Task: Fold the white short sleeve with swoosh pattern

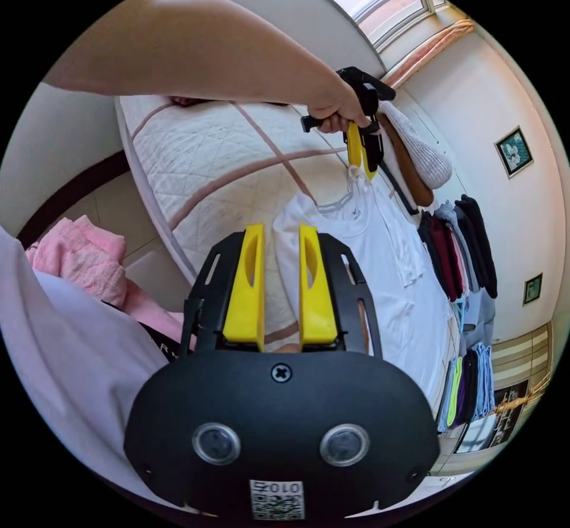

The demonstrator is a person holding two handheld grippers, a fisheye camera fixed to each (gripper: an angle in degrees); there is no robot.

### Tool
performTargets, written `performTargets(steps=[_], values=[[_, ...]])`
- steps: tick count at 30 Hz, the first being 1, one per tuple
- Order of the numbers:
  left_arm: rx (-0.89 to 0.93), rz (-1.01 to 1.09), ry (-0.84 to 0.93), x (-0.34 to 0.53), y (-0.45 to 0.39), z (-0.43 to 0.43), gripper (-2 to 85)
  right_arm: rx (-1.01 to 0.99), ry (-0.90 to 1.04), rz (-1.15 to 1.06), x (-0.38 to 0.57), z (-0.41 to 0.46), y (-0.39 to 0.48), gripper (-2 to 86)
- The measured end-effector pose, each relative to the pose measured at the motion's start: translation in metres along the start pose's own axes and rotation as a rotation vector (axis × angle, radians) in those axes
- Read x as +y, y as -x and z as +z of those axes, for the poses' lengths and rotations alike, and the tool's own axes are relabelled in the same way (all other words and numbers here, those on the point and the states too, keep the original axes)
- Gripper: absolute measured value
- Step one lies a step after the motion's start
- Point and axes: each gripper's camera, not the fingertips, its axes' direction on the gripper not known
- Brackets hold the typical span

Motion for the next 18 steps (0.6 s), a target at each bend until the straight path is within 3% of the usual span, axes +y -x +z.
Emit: performTargets(steps=[18], values=[[0.026,0.035,0.004,-0.042,-0.018,0.041,0.7,-0.097,0.002,0.107,0.051,-0.003,-0.070,1.4]])
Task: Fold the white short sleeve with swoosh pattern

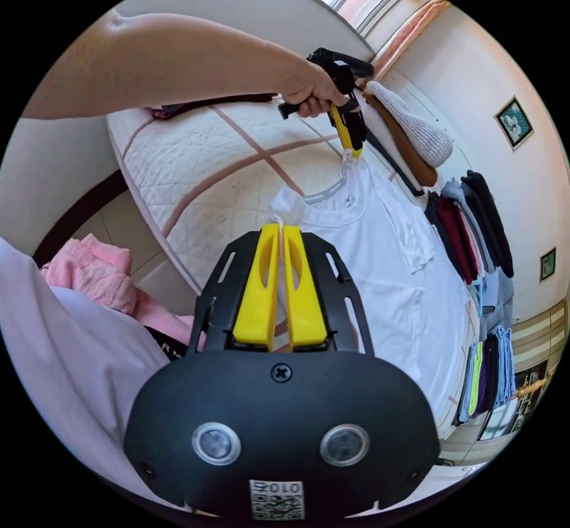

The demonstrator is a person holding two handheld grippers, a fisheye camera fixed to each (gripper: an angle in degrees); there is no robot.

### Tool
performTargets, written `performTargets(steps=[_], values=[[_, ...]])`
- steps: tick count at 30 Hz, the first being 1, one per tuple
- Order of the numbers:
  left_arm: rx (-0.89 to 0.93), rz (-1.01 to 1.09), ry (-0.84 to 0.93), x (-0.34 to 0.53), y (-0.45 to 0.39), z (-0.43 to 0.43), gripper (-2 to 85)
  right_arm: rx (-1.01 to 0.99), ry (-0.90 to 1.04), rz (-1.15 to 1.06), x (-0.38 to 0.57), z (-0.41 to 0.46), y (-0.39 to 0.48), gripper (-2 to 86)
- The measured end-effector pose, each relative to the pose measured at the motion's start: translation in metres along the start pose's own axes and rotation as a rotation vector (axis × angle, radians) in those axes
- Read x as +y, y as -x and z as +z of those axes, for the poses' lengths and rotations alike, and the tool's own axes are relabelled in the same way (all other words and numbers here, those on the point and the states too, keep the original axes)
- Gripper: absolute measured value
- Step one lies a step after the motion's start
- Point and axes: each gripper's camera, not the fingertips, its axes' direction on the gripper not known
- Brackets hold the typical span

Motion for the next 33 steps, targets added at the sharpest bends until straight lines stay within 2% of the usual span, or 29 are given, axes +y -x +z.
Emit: performTargets(steps=[8,14,17,22,28,33], values=[[-0.097,0.122,0.019,-0.066,-0.087,-0.003,0.3,-0.260,-0.121,0.303,0.056,-0.032,-0.110,1.4],[-0.206,0.331,0.086,-0.176,-0.235,0.027,0.4,-0.390,-0.280,0.690,0.159,-0.075,-0.241,2.4],[-0.260,0.432,0.169,-0.237,-0.313,0.078,0.4,-0.450,-0.339,0.898,0.232,-0.084,-0.305,2.9],[-0.364,0.503,0.358,-0.323,-0.400,0.222,0.3,-0.511,-0.283,1.145,0.324,-0.058,-0.371,3.3],[-0.430,0.467,0.478,-0.360,-0.419,0.331,0.4,-0.580,-0.280,1.261,0.376,-0.038,-0.409,3.4],[-0.399,0.432,0.478,-0.366,-0.406,0.360,0.8,-0.617,-0.258,1.263,0.388,-0.030,-0.427,3.4]])
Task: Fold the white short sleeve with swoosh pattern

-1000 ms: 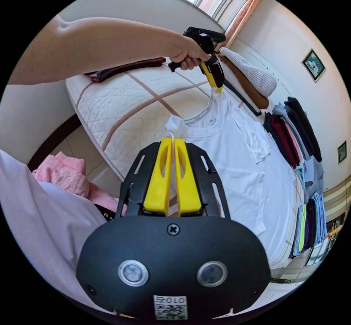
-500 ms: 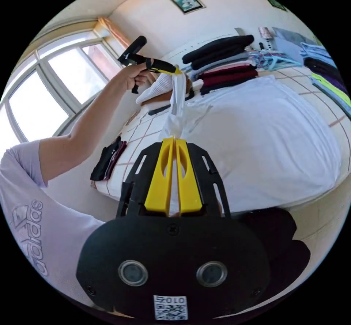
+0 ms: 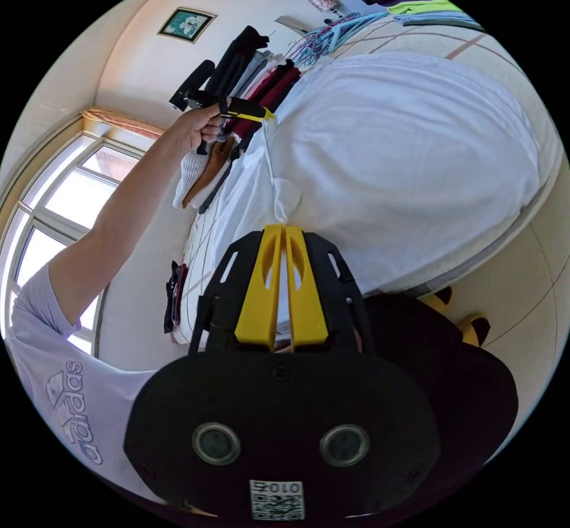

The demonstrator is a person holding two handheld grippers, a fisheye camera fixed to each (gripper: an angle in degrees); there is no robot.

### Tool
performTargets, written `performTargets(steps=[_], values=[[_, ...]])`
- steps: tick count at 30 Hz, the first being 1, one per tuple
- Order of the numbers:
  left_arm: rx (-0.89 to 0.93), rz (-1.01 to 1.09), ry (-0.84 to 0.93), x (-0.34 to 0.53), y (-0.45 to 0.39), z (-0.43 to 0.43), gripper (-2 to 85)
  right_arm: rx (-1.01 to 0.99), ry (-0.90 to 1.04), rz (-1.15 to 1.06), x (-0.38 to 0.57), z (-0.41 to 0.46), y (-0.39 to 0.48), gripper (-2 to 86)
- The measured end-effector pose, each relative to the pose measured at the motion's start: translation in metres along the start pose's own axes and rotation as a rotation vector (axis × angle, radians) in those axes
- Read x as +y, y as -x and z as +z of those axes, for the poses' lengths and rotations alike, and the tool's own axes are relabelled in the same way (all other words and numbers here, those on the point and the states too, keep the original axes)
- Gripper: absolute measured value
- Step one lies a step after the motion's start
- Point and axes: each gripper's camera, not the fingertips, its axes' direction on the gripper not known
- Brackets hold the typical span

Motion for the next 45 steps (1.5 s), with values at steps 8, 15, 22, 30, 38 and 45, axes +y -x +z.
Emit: performTargets(steps=[8,15,22,30,38,45], values=[[0.039,0.104,-0.048,-0.006,-0.006,0.014,5.3,0.025,0.030,0.017,-0.015,-0.011,-0.001,3.4],[0.145,0.269,-0.328,0.056,0.006,-0.050,8.9,0.049,-0.050,0.006,-0.006,-0.023,0.009,3.7],[-0.180,0.165,-0.396,0.174,0.077,-0.068,10.1,0.358,-0.349,-0.114,0.061,-0.076,0.066,6.1],[0.080,-0.248,-0.257,0.229,0.188,0.038,11.0,0.348,0.045,-0.337,0.111,0.026,0.167,8.7],[0.308,-0.350,-0.336,0.250,0.223,0.073,8.2,0.456,0.164,-0.394,0.116,0.079,0.201,7.3],[0.370,-0.361,-0.390,0.264,0.238,0.088,0.9,0.474,0.186,-0.363,0.114,0.070,0.204,4.3]])
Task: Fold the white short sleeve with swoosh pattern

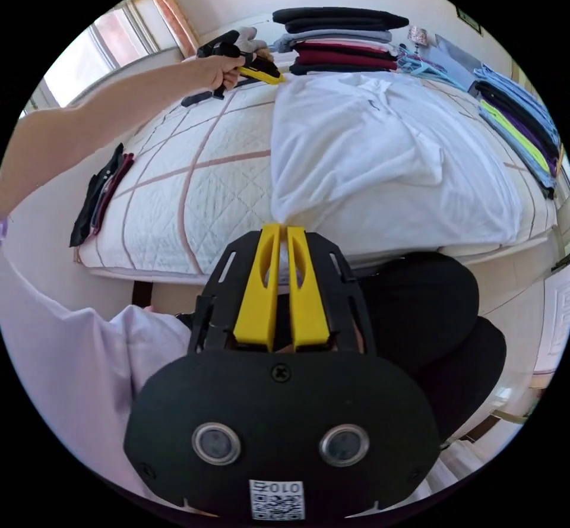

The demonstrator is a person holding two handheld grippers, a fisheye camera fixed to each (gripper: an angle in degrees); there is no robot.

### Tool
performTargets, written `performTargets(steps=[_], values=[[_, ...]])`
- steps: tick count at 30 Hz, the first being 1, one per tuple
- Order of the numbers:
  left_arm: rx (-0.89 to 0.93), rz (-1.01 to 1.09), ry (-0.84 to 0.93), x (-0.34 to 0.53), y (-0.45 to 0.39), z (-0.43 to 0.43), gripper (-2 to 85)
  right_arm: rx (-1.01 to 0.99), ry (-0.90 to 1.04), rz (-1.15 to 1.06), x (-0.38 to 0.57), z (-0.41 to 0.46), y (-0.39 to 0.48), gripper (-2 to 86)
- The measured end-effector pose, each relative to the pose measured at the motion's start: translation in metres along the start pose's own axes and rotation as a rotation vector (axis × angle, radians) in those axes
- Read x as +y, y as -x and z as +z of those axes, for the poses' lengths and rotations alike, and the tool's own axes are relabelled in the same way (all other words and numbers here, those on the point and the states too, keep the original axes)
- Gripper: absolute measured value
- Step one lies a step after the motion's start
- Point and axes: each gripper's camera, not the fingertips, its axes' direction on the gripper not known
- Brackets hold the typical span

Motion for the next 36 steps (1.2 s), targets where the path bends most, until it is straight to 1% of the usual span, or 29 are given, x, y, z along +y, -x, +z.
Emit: performTargets(steps=[2,4,8,12,15,17,19,20,22,25,27,31,32,34,36], values=[[-0.025,0.024,0.003,0.002,0.001,-0.002,0.4,-0.080,0.020,0.030,0.009,-0.013,-0.007,3.9],[-0.042,0.045,0.009,0.002,0.001,-0.002,0.2,-0.101,0.005,0.062,0.013,-0.017,-0.015,3.8],[-0.063,0.049,0.016,0.004,0.000,0.000,0.5,-0.190,0.053,0.103,0.010,0.002,-0.028,4.1],[0.000,0.032,-0.007,0.013,0.006,-0.010,2.4,-0.176,0.046,0.040,0.012,-0.008,-0.017,5.3],[-0.106,0.049,-0.054,0.023,0.000,-0.033,4.0,-0.182,0.034,0.035,0.020,-0.022,-0.018,6.2],[-0.197,0.058,-0.114,0.031,-0.008,-0.051,4.6,-0.144,-0.014,0.097,0.023,-0.039,-0.036,6.5],[-0.280,0.155,-0.206,0.038,-0.037,-0.066,5.2,-0.089,-0.071,0.153,0.019,-0.054,-0.057,6.7],[-0.282,0.195,-0.209,0.037,-0.046,-0.066,5.3,-0.067,-0.108,0.192,0.014,-0.064,-0.072,6.8],[-0.286,0.337,-0.157,0.025,-0.085,-0.053,6.2,-0.054,-0.158,0.232,0.002,-0.076,-0.092,7.0],[-0.296,0.449,-0.139,0.008,-0.128,-0.028,7.3,-0.020,-0.201,0.270,-0.021,-0.081,-0.115,7.1],[-0.287,0.476,-0.106,-0.006,-0.146,-0.008,7.9,-0.002,-0.190,0.286,-0.033,-0.075,-0.123,7.0],[-0.259,0.494,0.014,-0.034,-0.172,0.050,7.8,-0.046,-0.151,0.281,-0.045,-0.058,-0.127,5.1],[-0.257,0.503,0.030,-0.037,-0.175,0.058,7.7,-0.010,-0.165,0.273,-0.044,-0.062,-0.123,4.2],[-0.312,0.518,0.078,-0.041,-0.184,0.085,6.6,0.073,-0.219,0.260,-0.037,-0.076,-0.118,3.5],[-0.371,0.510,0.079,-0.040,-0.186,0.097,5.9,0.091,-0.233,0.257,-0.034,-0.085,-0.123,3.4]])
